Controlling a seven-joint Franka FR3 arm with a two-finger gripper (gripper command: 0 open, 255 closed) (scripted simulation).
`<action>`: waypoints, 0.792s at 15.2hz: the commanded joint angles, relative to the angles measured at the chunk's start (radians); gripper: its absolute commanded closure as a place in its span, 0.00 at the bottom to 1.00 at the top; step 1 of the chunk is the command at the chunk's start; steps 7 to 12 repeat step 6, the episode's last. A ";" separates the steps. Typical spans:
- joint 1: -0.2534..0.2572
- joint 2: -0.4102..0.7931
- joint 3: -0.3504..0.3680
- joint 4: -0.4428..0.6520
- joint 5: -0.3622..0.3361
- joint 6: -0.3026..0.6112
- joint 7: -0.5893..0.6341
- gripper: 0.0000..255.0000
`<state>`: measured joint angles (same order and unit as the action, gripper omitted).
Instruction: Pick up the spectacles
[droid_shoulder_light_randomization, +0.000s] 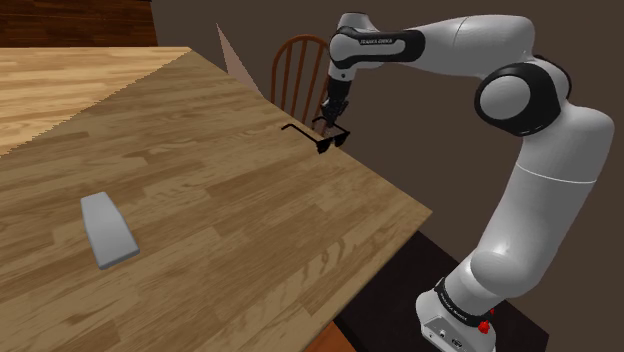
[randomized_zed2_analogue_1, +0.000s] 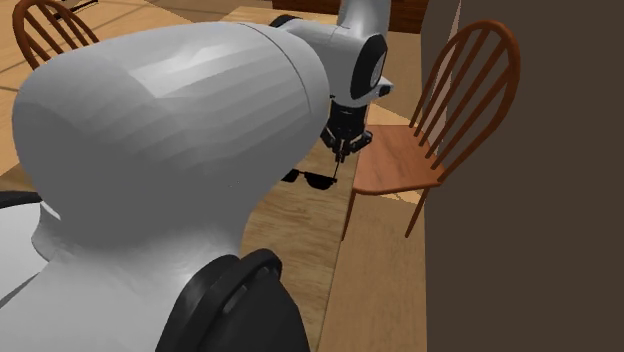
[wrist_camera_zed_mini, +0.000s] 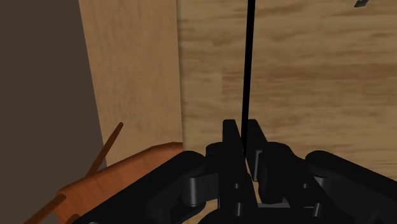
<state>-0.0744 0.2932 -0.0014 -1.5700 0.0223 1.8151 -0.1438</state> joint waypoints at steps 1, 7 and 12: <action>0.000 -0.001 0.000 0.025 0.000 -0.026 0.001 1.00; 0.000 -0.003 0.000 0.065 0.000 -0.068 0.001 1.00; 0.000 -0.003 0.000 0.065 0.000 -0.068 0.001 1.00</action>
